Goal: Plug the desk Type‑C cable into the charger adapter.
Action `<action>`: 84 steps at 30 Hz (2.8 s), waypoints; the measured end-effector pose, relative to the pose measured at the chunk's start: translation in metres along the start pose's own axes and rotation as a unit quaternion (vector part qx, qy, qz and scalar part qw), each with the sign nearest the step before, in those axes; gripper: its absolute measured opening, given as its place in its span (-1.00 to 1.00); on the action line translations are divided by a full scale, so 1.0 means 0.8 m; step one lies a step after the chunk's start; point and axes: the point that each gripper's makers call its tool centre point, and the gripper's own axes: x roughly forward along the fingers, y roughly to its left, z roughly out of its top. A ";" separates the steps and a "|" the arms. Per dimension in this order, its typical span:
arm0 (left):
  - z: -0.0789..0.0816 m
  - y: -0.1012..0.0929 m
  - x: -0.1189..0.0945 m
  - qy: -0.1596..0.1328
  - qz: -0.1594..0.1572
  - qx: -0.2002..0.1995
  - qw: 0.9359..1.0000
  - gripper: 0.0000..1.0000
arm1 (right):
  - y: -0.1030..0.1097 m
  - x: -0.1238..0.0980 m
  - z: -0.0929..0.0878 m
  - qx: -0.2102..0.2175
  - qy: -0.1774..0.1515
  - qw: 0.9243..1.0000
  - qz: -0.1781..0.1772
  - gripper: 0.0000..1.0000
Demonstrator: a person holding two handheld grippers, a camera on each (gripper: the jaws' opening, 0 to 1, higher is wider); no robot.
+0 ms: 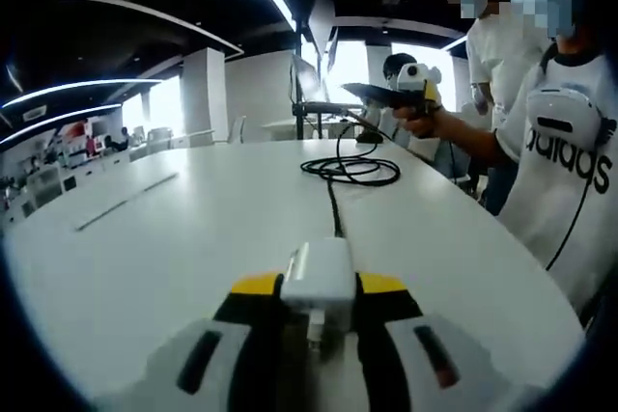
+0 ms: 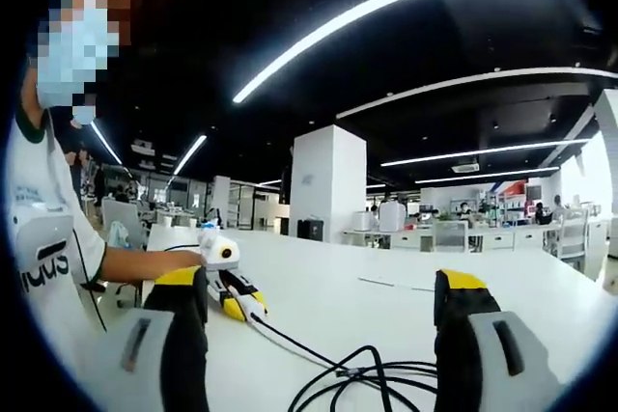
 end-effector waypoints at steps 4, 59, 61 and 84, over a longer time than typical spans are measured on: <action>0.002 0.015 0.004 0.000 0.006 -0.003 1.000 -0.44 | 0.000 -0.003 0.000 -0.001 -0.001 1.000 -0.002 1.00; 0.071 0.051 -0.051 -0.100 0.149 -0.015 0.984 0.42 | -0.025 -0.005 -0.002 -0.020 0.020 0.999 -0.026 1.00; 0.073 0.051 -0.053 -0.102 0.152 -0.014 0.983 0.48 | -0.025 -0.005 -0.002 -0.020 0.020 0.999 -0.026 1.00; 0.118 -0.021 -0.184 -0.172 0.312 -0.018 0.934 0.99 | -0.038 -0.012 0.001 -0.020 0.027 0.998 -0.048 1.00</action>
